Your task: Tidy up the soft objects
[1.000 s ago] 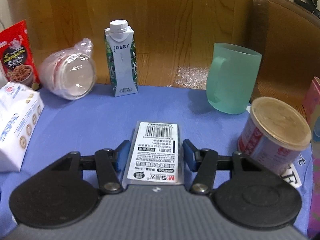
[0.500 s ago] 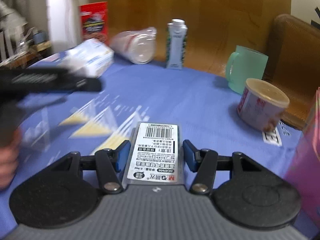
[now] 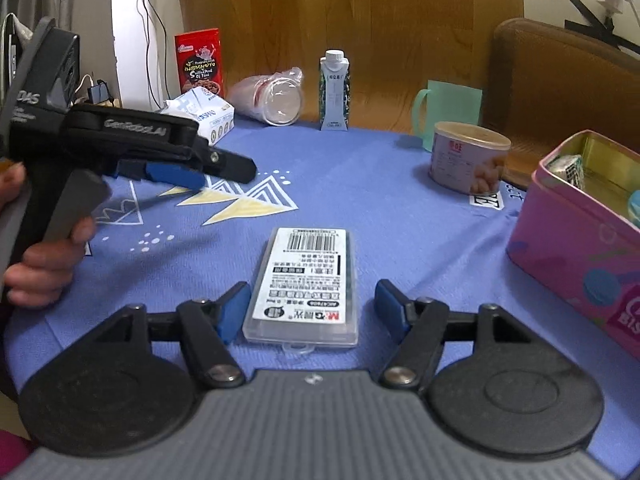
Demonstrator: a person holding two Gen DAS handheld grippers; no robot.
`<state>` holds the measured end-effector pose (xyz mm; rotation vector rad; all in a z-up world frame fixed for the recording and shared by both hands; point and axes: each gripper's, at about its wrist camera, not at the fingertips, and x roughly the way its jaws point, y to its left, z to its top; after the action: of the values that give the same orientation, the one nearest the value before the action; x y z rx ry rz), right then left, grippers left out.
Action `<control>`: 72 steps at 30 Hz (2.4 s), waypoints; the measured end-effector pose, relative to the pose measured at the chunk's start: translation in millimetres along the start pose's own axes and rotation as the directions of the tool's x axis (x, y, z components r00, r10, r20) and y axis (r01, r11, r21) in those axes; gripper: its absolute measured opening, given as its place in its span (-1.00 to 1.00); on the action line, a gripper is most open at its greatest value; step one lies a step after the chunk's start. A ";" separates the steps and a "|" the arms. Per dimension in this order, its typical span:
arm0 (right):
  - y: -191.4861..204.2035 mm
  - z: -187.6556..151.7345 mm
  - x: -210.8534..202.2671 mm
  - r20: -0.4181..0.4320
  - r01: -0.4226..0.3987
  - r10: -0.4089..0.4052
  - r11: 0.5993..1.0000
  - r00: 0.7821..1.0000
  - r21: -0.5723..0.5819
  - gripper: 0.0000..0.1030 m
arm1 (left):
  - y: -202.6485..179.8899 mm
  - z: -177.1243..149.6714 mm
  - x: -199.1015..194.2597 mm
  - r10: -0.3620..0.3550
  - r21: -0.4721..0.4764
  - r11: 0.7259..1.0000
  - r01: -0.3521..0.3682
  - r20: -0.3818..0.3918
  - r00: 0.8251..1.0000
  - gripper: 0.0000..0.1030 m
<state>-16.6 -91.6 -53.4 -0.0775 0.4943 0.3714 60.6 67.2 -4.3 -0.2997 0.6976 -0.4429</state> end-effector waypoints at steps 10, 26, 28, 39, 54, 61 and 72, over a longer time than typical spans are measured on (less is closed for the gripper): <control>-9.7 -13.8 -16.7 0.002 -0.031 0.031 1.000 1.000 -0.001 0.37 | -55.4 -22.2 13.2 -0.091 0.033 0.995 0.096 -0.144 0.985 0.69; -34.1 0.7 -51.8 0.205 0.085 -0.100 0.993 0.974 0.083 0.13 | -135.0 21.7 23.4 -0.146 0.186 0.970 0.156 -0.064 0.987 0.42; -42.2 4.3 -58.6 0.235 0.118 -0.137 0.988 0.962 0.096 0.13 | -150.5 29.7 29.1 -0.164 0.222 0.960 0.172 -0.053 0.985 0.42; -100.5 4.0 -84.6 0.293 0.301 -0.352 0.931 0.889 0.208 0.13 | -229.0 48.5 85.0 -0.250 0.347 0.898 0.270 -0.102 0.963 0.42; -164.6 -5.6 -64.7 0.213 0.559 -0.626 0.772 0.750 0.302 0.15 | -241.7 49.6 125.2 -0.129 0.372 0.917 0.143 -0.063 0.990 0.65; -159.9 -14.5 -81.6 0.218 0.536 -0.627 0.764 0.748 0.358 0.15 | -234.9 45.3 114.0 -0.117 0.347 0.928 0.132 -0.063 0.991 0.65; -141.3 -16.4 -105.8 0.232 0.478 -0.605 0.766 0.762 0.430 0.16 | -225.3 26.7 69.7 -0.014 0.382 0.924 0.025 -0.033 0.999 0.72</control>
<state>-58.3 -260.5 -19.6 0.1884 0.1458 -0.2950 60.7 -158.6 68.7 0.0702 0.6215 -0.5925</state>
